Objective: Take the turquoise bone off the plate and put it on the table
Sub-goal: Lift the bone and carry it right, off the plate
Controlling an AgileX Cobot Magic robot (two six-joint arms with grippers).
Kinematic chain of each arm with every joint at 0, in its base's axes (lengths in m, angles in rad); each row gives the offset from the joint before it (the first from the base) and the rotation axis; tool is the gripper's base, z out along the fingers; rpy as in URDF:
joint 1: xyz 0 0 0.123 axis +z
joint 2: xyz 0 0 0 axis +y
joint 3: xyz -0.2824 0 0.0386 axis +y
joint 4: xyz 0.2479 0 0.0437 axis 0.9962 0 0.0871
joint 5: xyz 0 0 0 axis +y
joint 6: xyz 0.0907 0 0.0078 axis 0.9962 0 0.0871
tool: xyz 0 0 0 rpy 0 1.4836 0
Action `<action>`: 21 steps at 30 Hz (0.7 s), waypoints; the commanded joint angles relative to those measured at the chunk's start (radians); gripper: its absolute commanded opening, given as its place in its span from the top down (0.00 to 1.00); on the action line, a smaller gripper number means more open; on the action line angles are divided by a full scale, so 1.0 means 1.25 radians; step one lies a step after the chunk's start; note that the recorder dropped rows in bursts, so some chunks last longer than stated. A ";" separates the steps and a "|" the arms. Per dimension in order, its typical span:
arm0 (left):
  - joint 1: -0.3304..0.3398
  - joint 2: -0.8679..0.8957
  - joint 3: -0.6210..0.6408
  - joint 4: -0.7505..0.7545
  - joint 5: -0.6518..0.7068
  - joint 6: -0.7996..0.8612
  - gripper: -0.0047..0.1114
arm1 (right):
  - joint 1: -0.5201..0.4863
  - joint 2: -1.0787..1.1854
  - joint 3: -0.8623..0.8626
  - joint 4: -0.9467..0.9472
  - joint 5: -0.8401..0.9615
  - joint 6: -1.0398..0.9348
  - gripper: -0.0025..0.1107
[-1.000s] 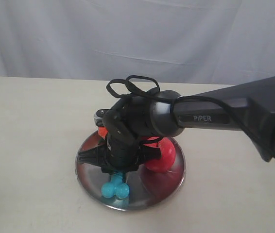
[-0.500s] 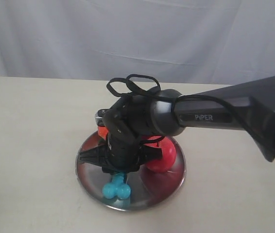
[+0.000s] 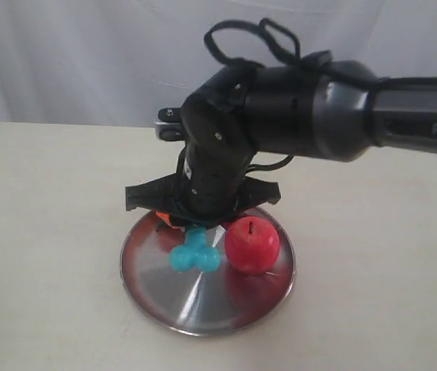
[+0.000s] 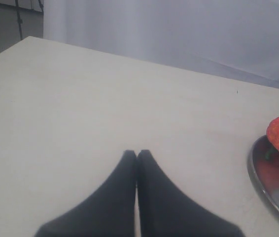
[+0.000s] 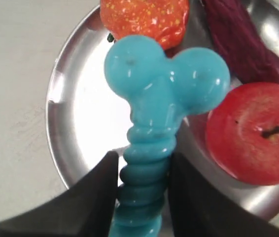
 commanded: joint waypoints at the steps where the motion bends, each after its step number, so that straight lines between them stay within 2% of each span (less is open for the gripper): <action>1: -0.004 -0.001 0.002 0.002 -0.004 -0.002 0.96 | 0.000 -0.078 -0.005 -0.065 0.103 -0.022 0.98; 4: -0.004 -0.001 0.002 0.002 -0.004 -0.002 0.96 | -0.002 -0.130 0.007 -0.100 0.162 -0.035 0.98; 9: -0.004 -0.001 0.002 0.002 -0.004 -0.002 0.96 | -0.034 -0.233 0.088 -0.129 0.149 -0.038 0.98; 16: -0.004 -0.001 0.002 0.002 -0.004 -0.002 0.96 | -0.161 -0.350 0.233 -0.129 0.094 -0.075 0.98; 21: -0.004 -0.001 0.002 0.002 -0.004 -0.002 0.96 | -0.276 -0.370 0.332 -0.088 0.005 -0.119 0.98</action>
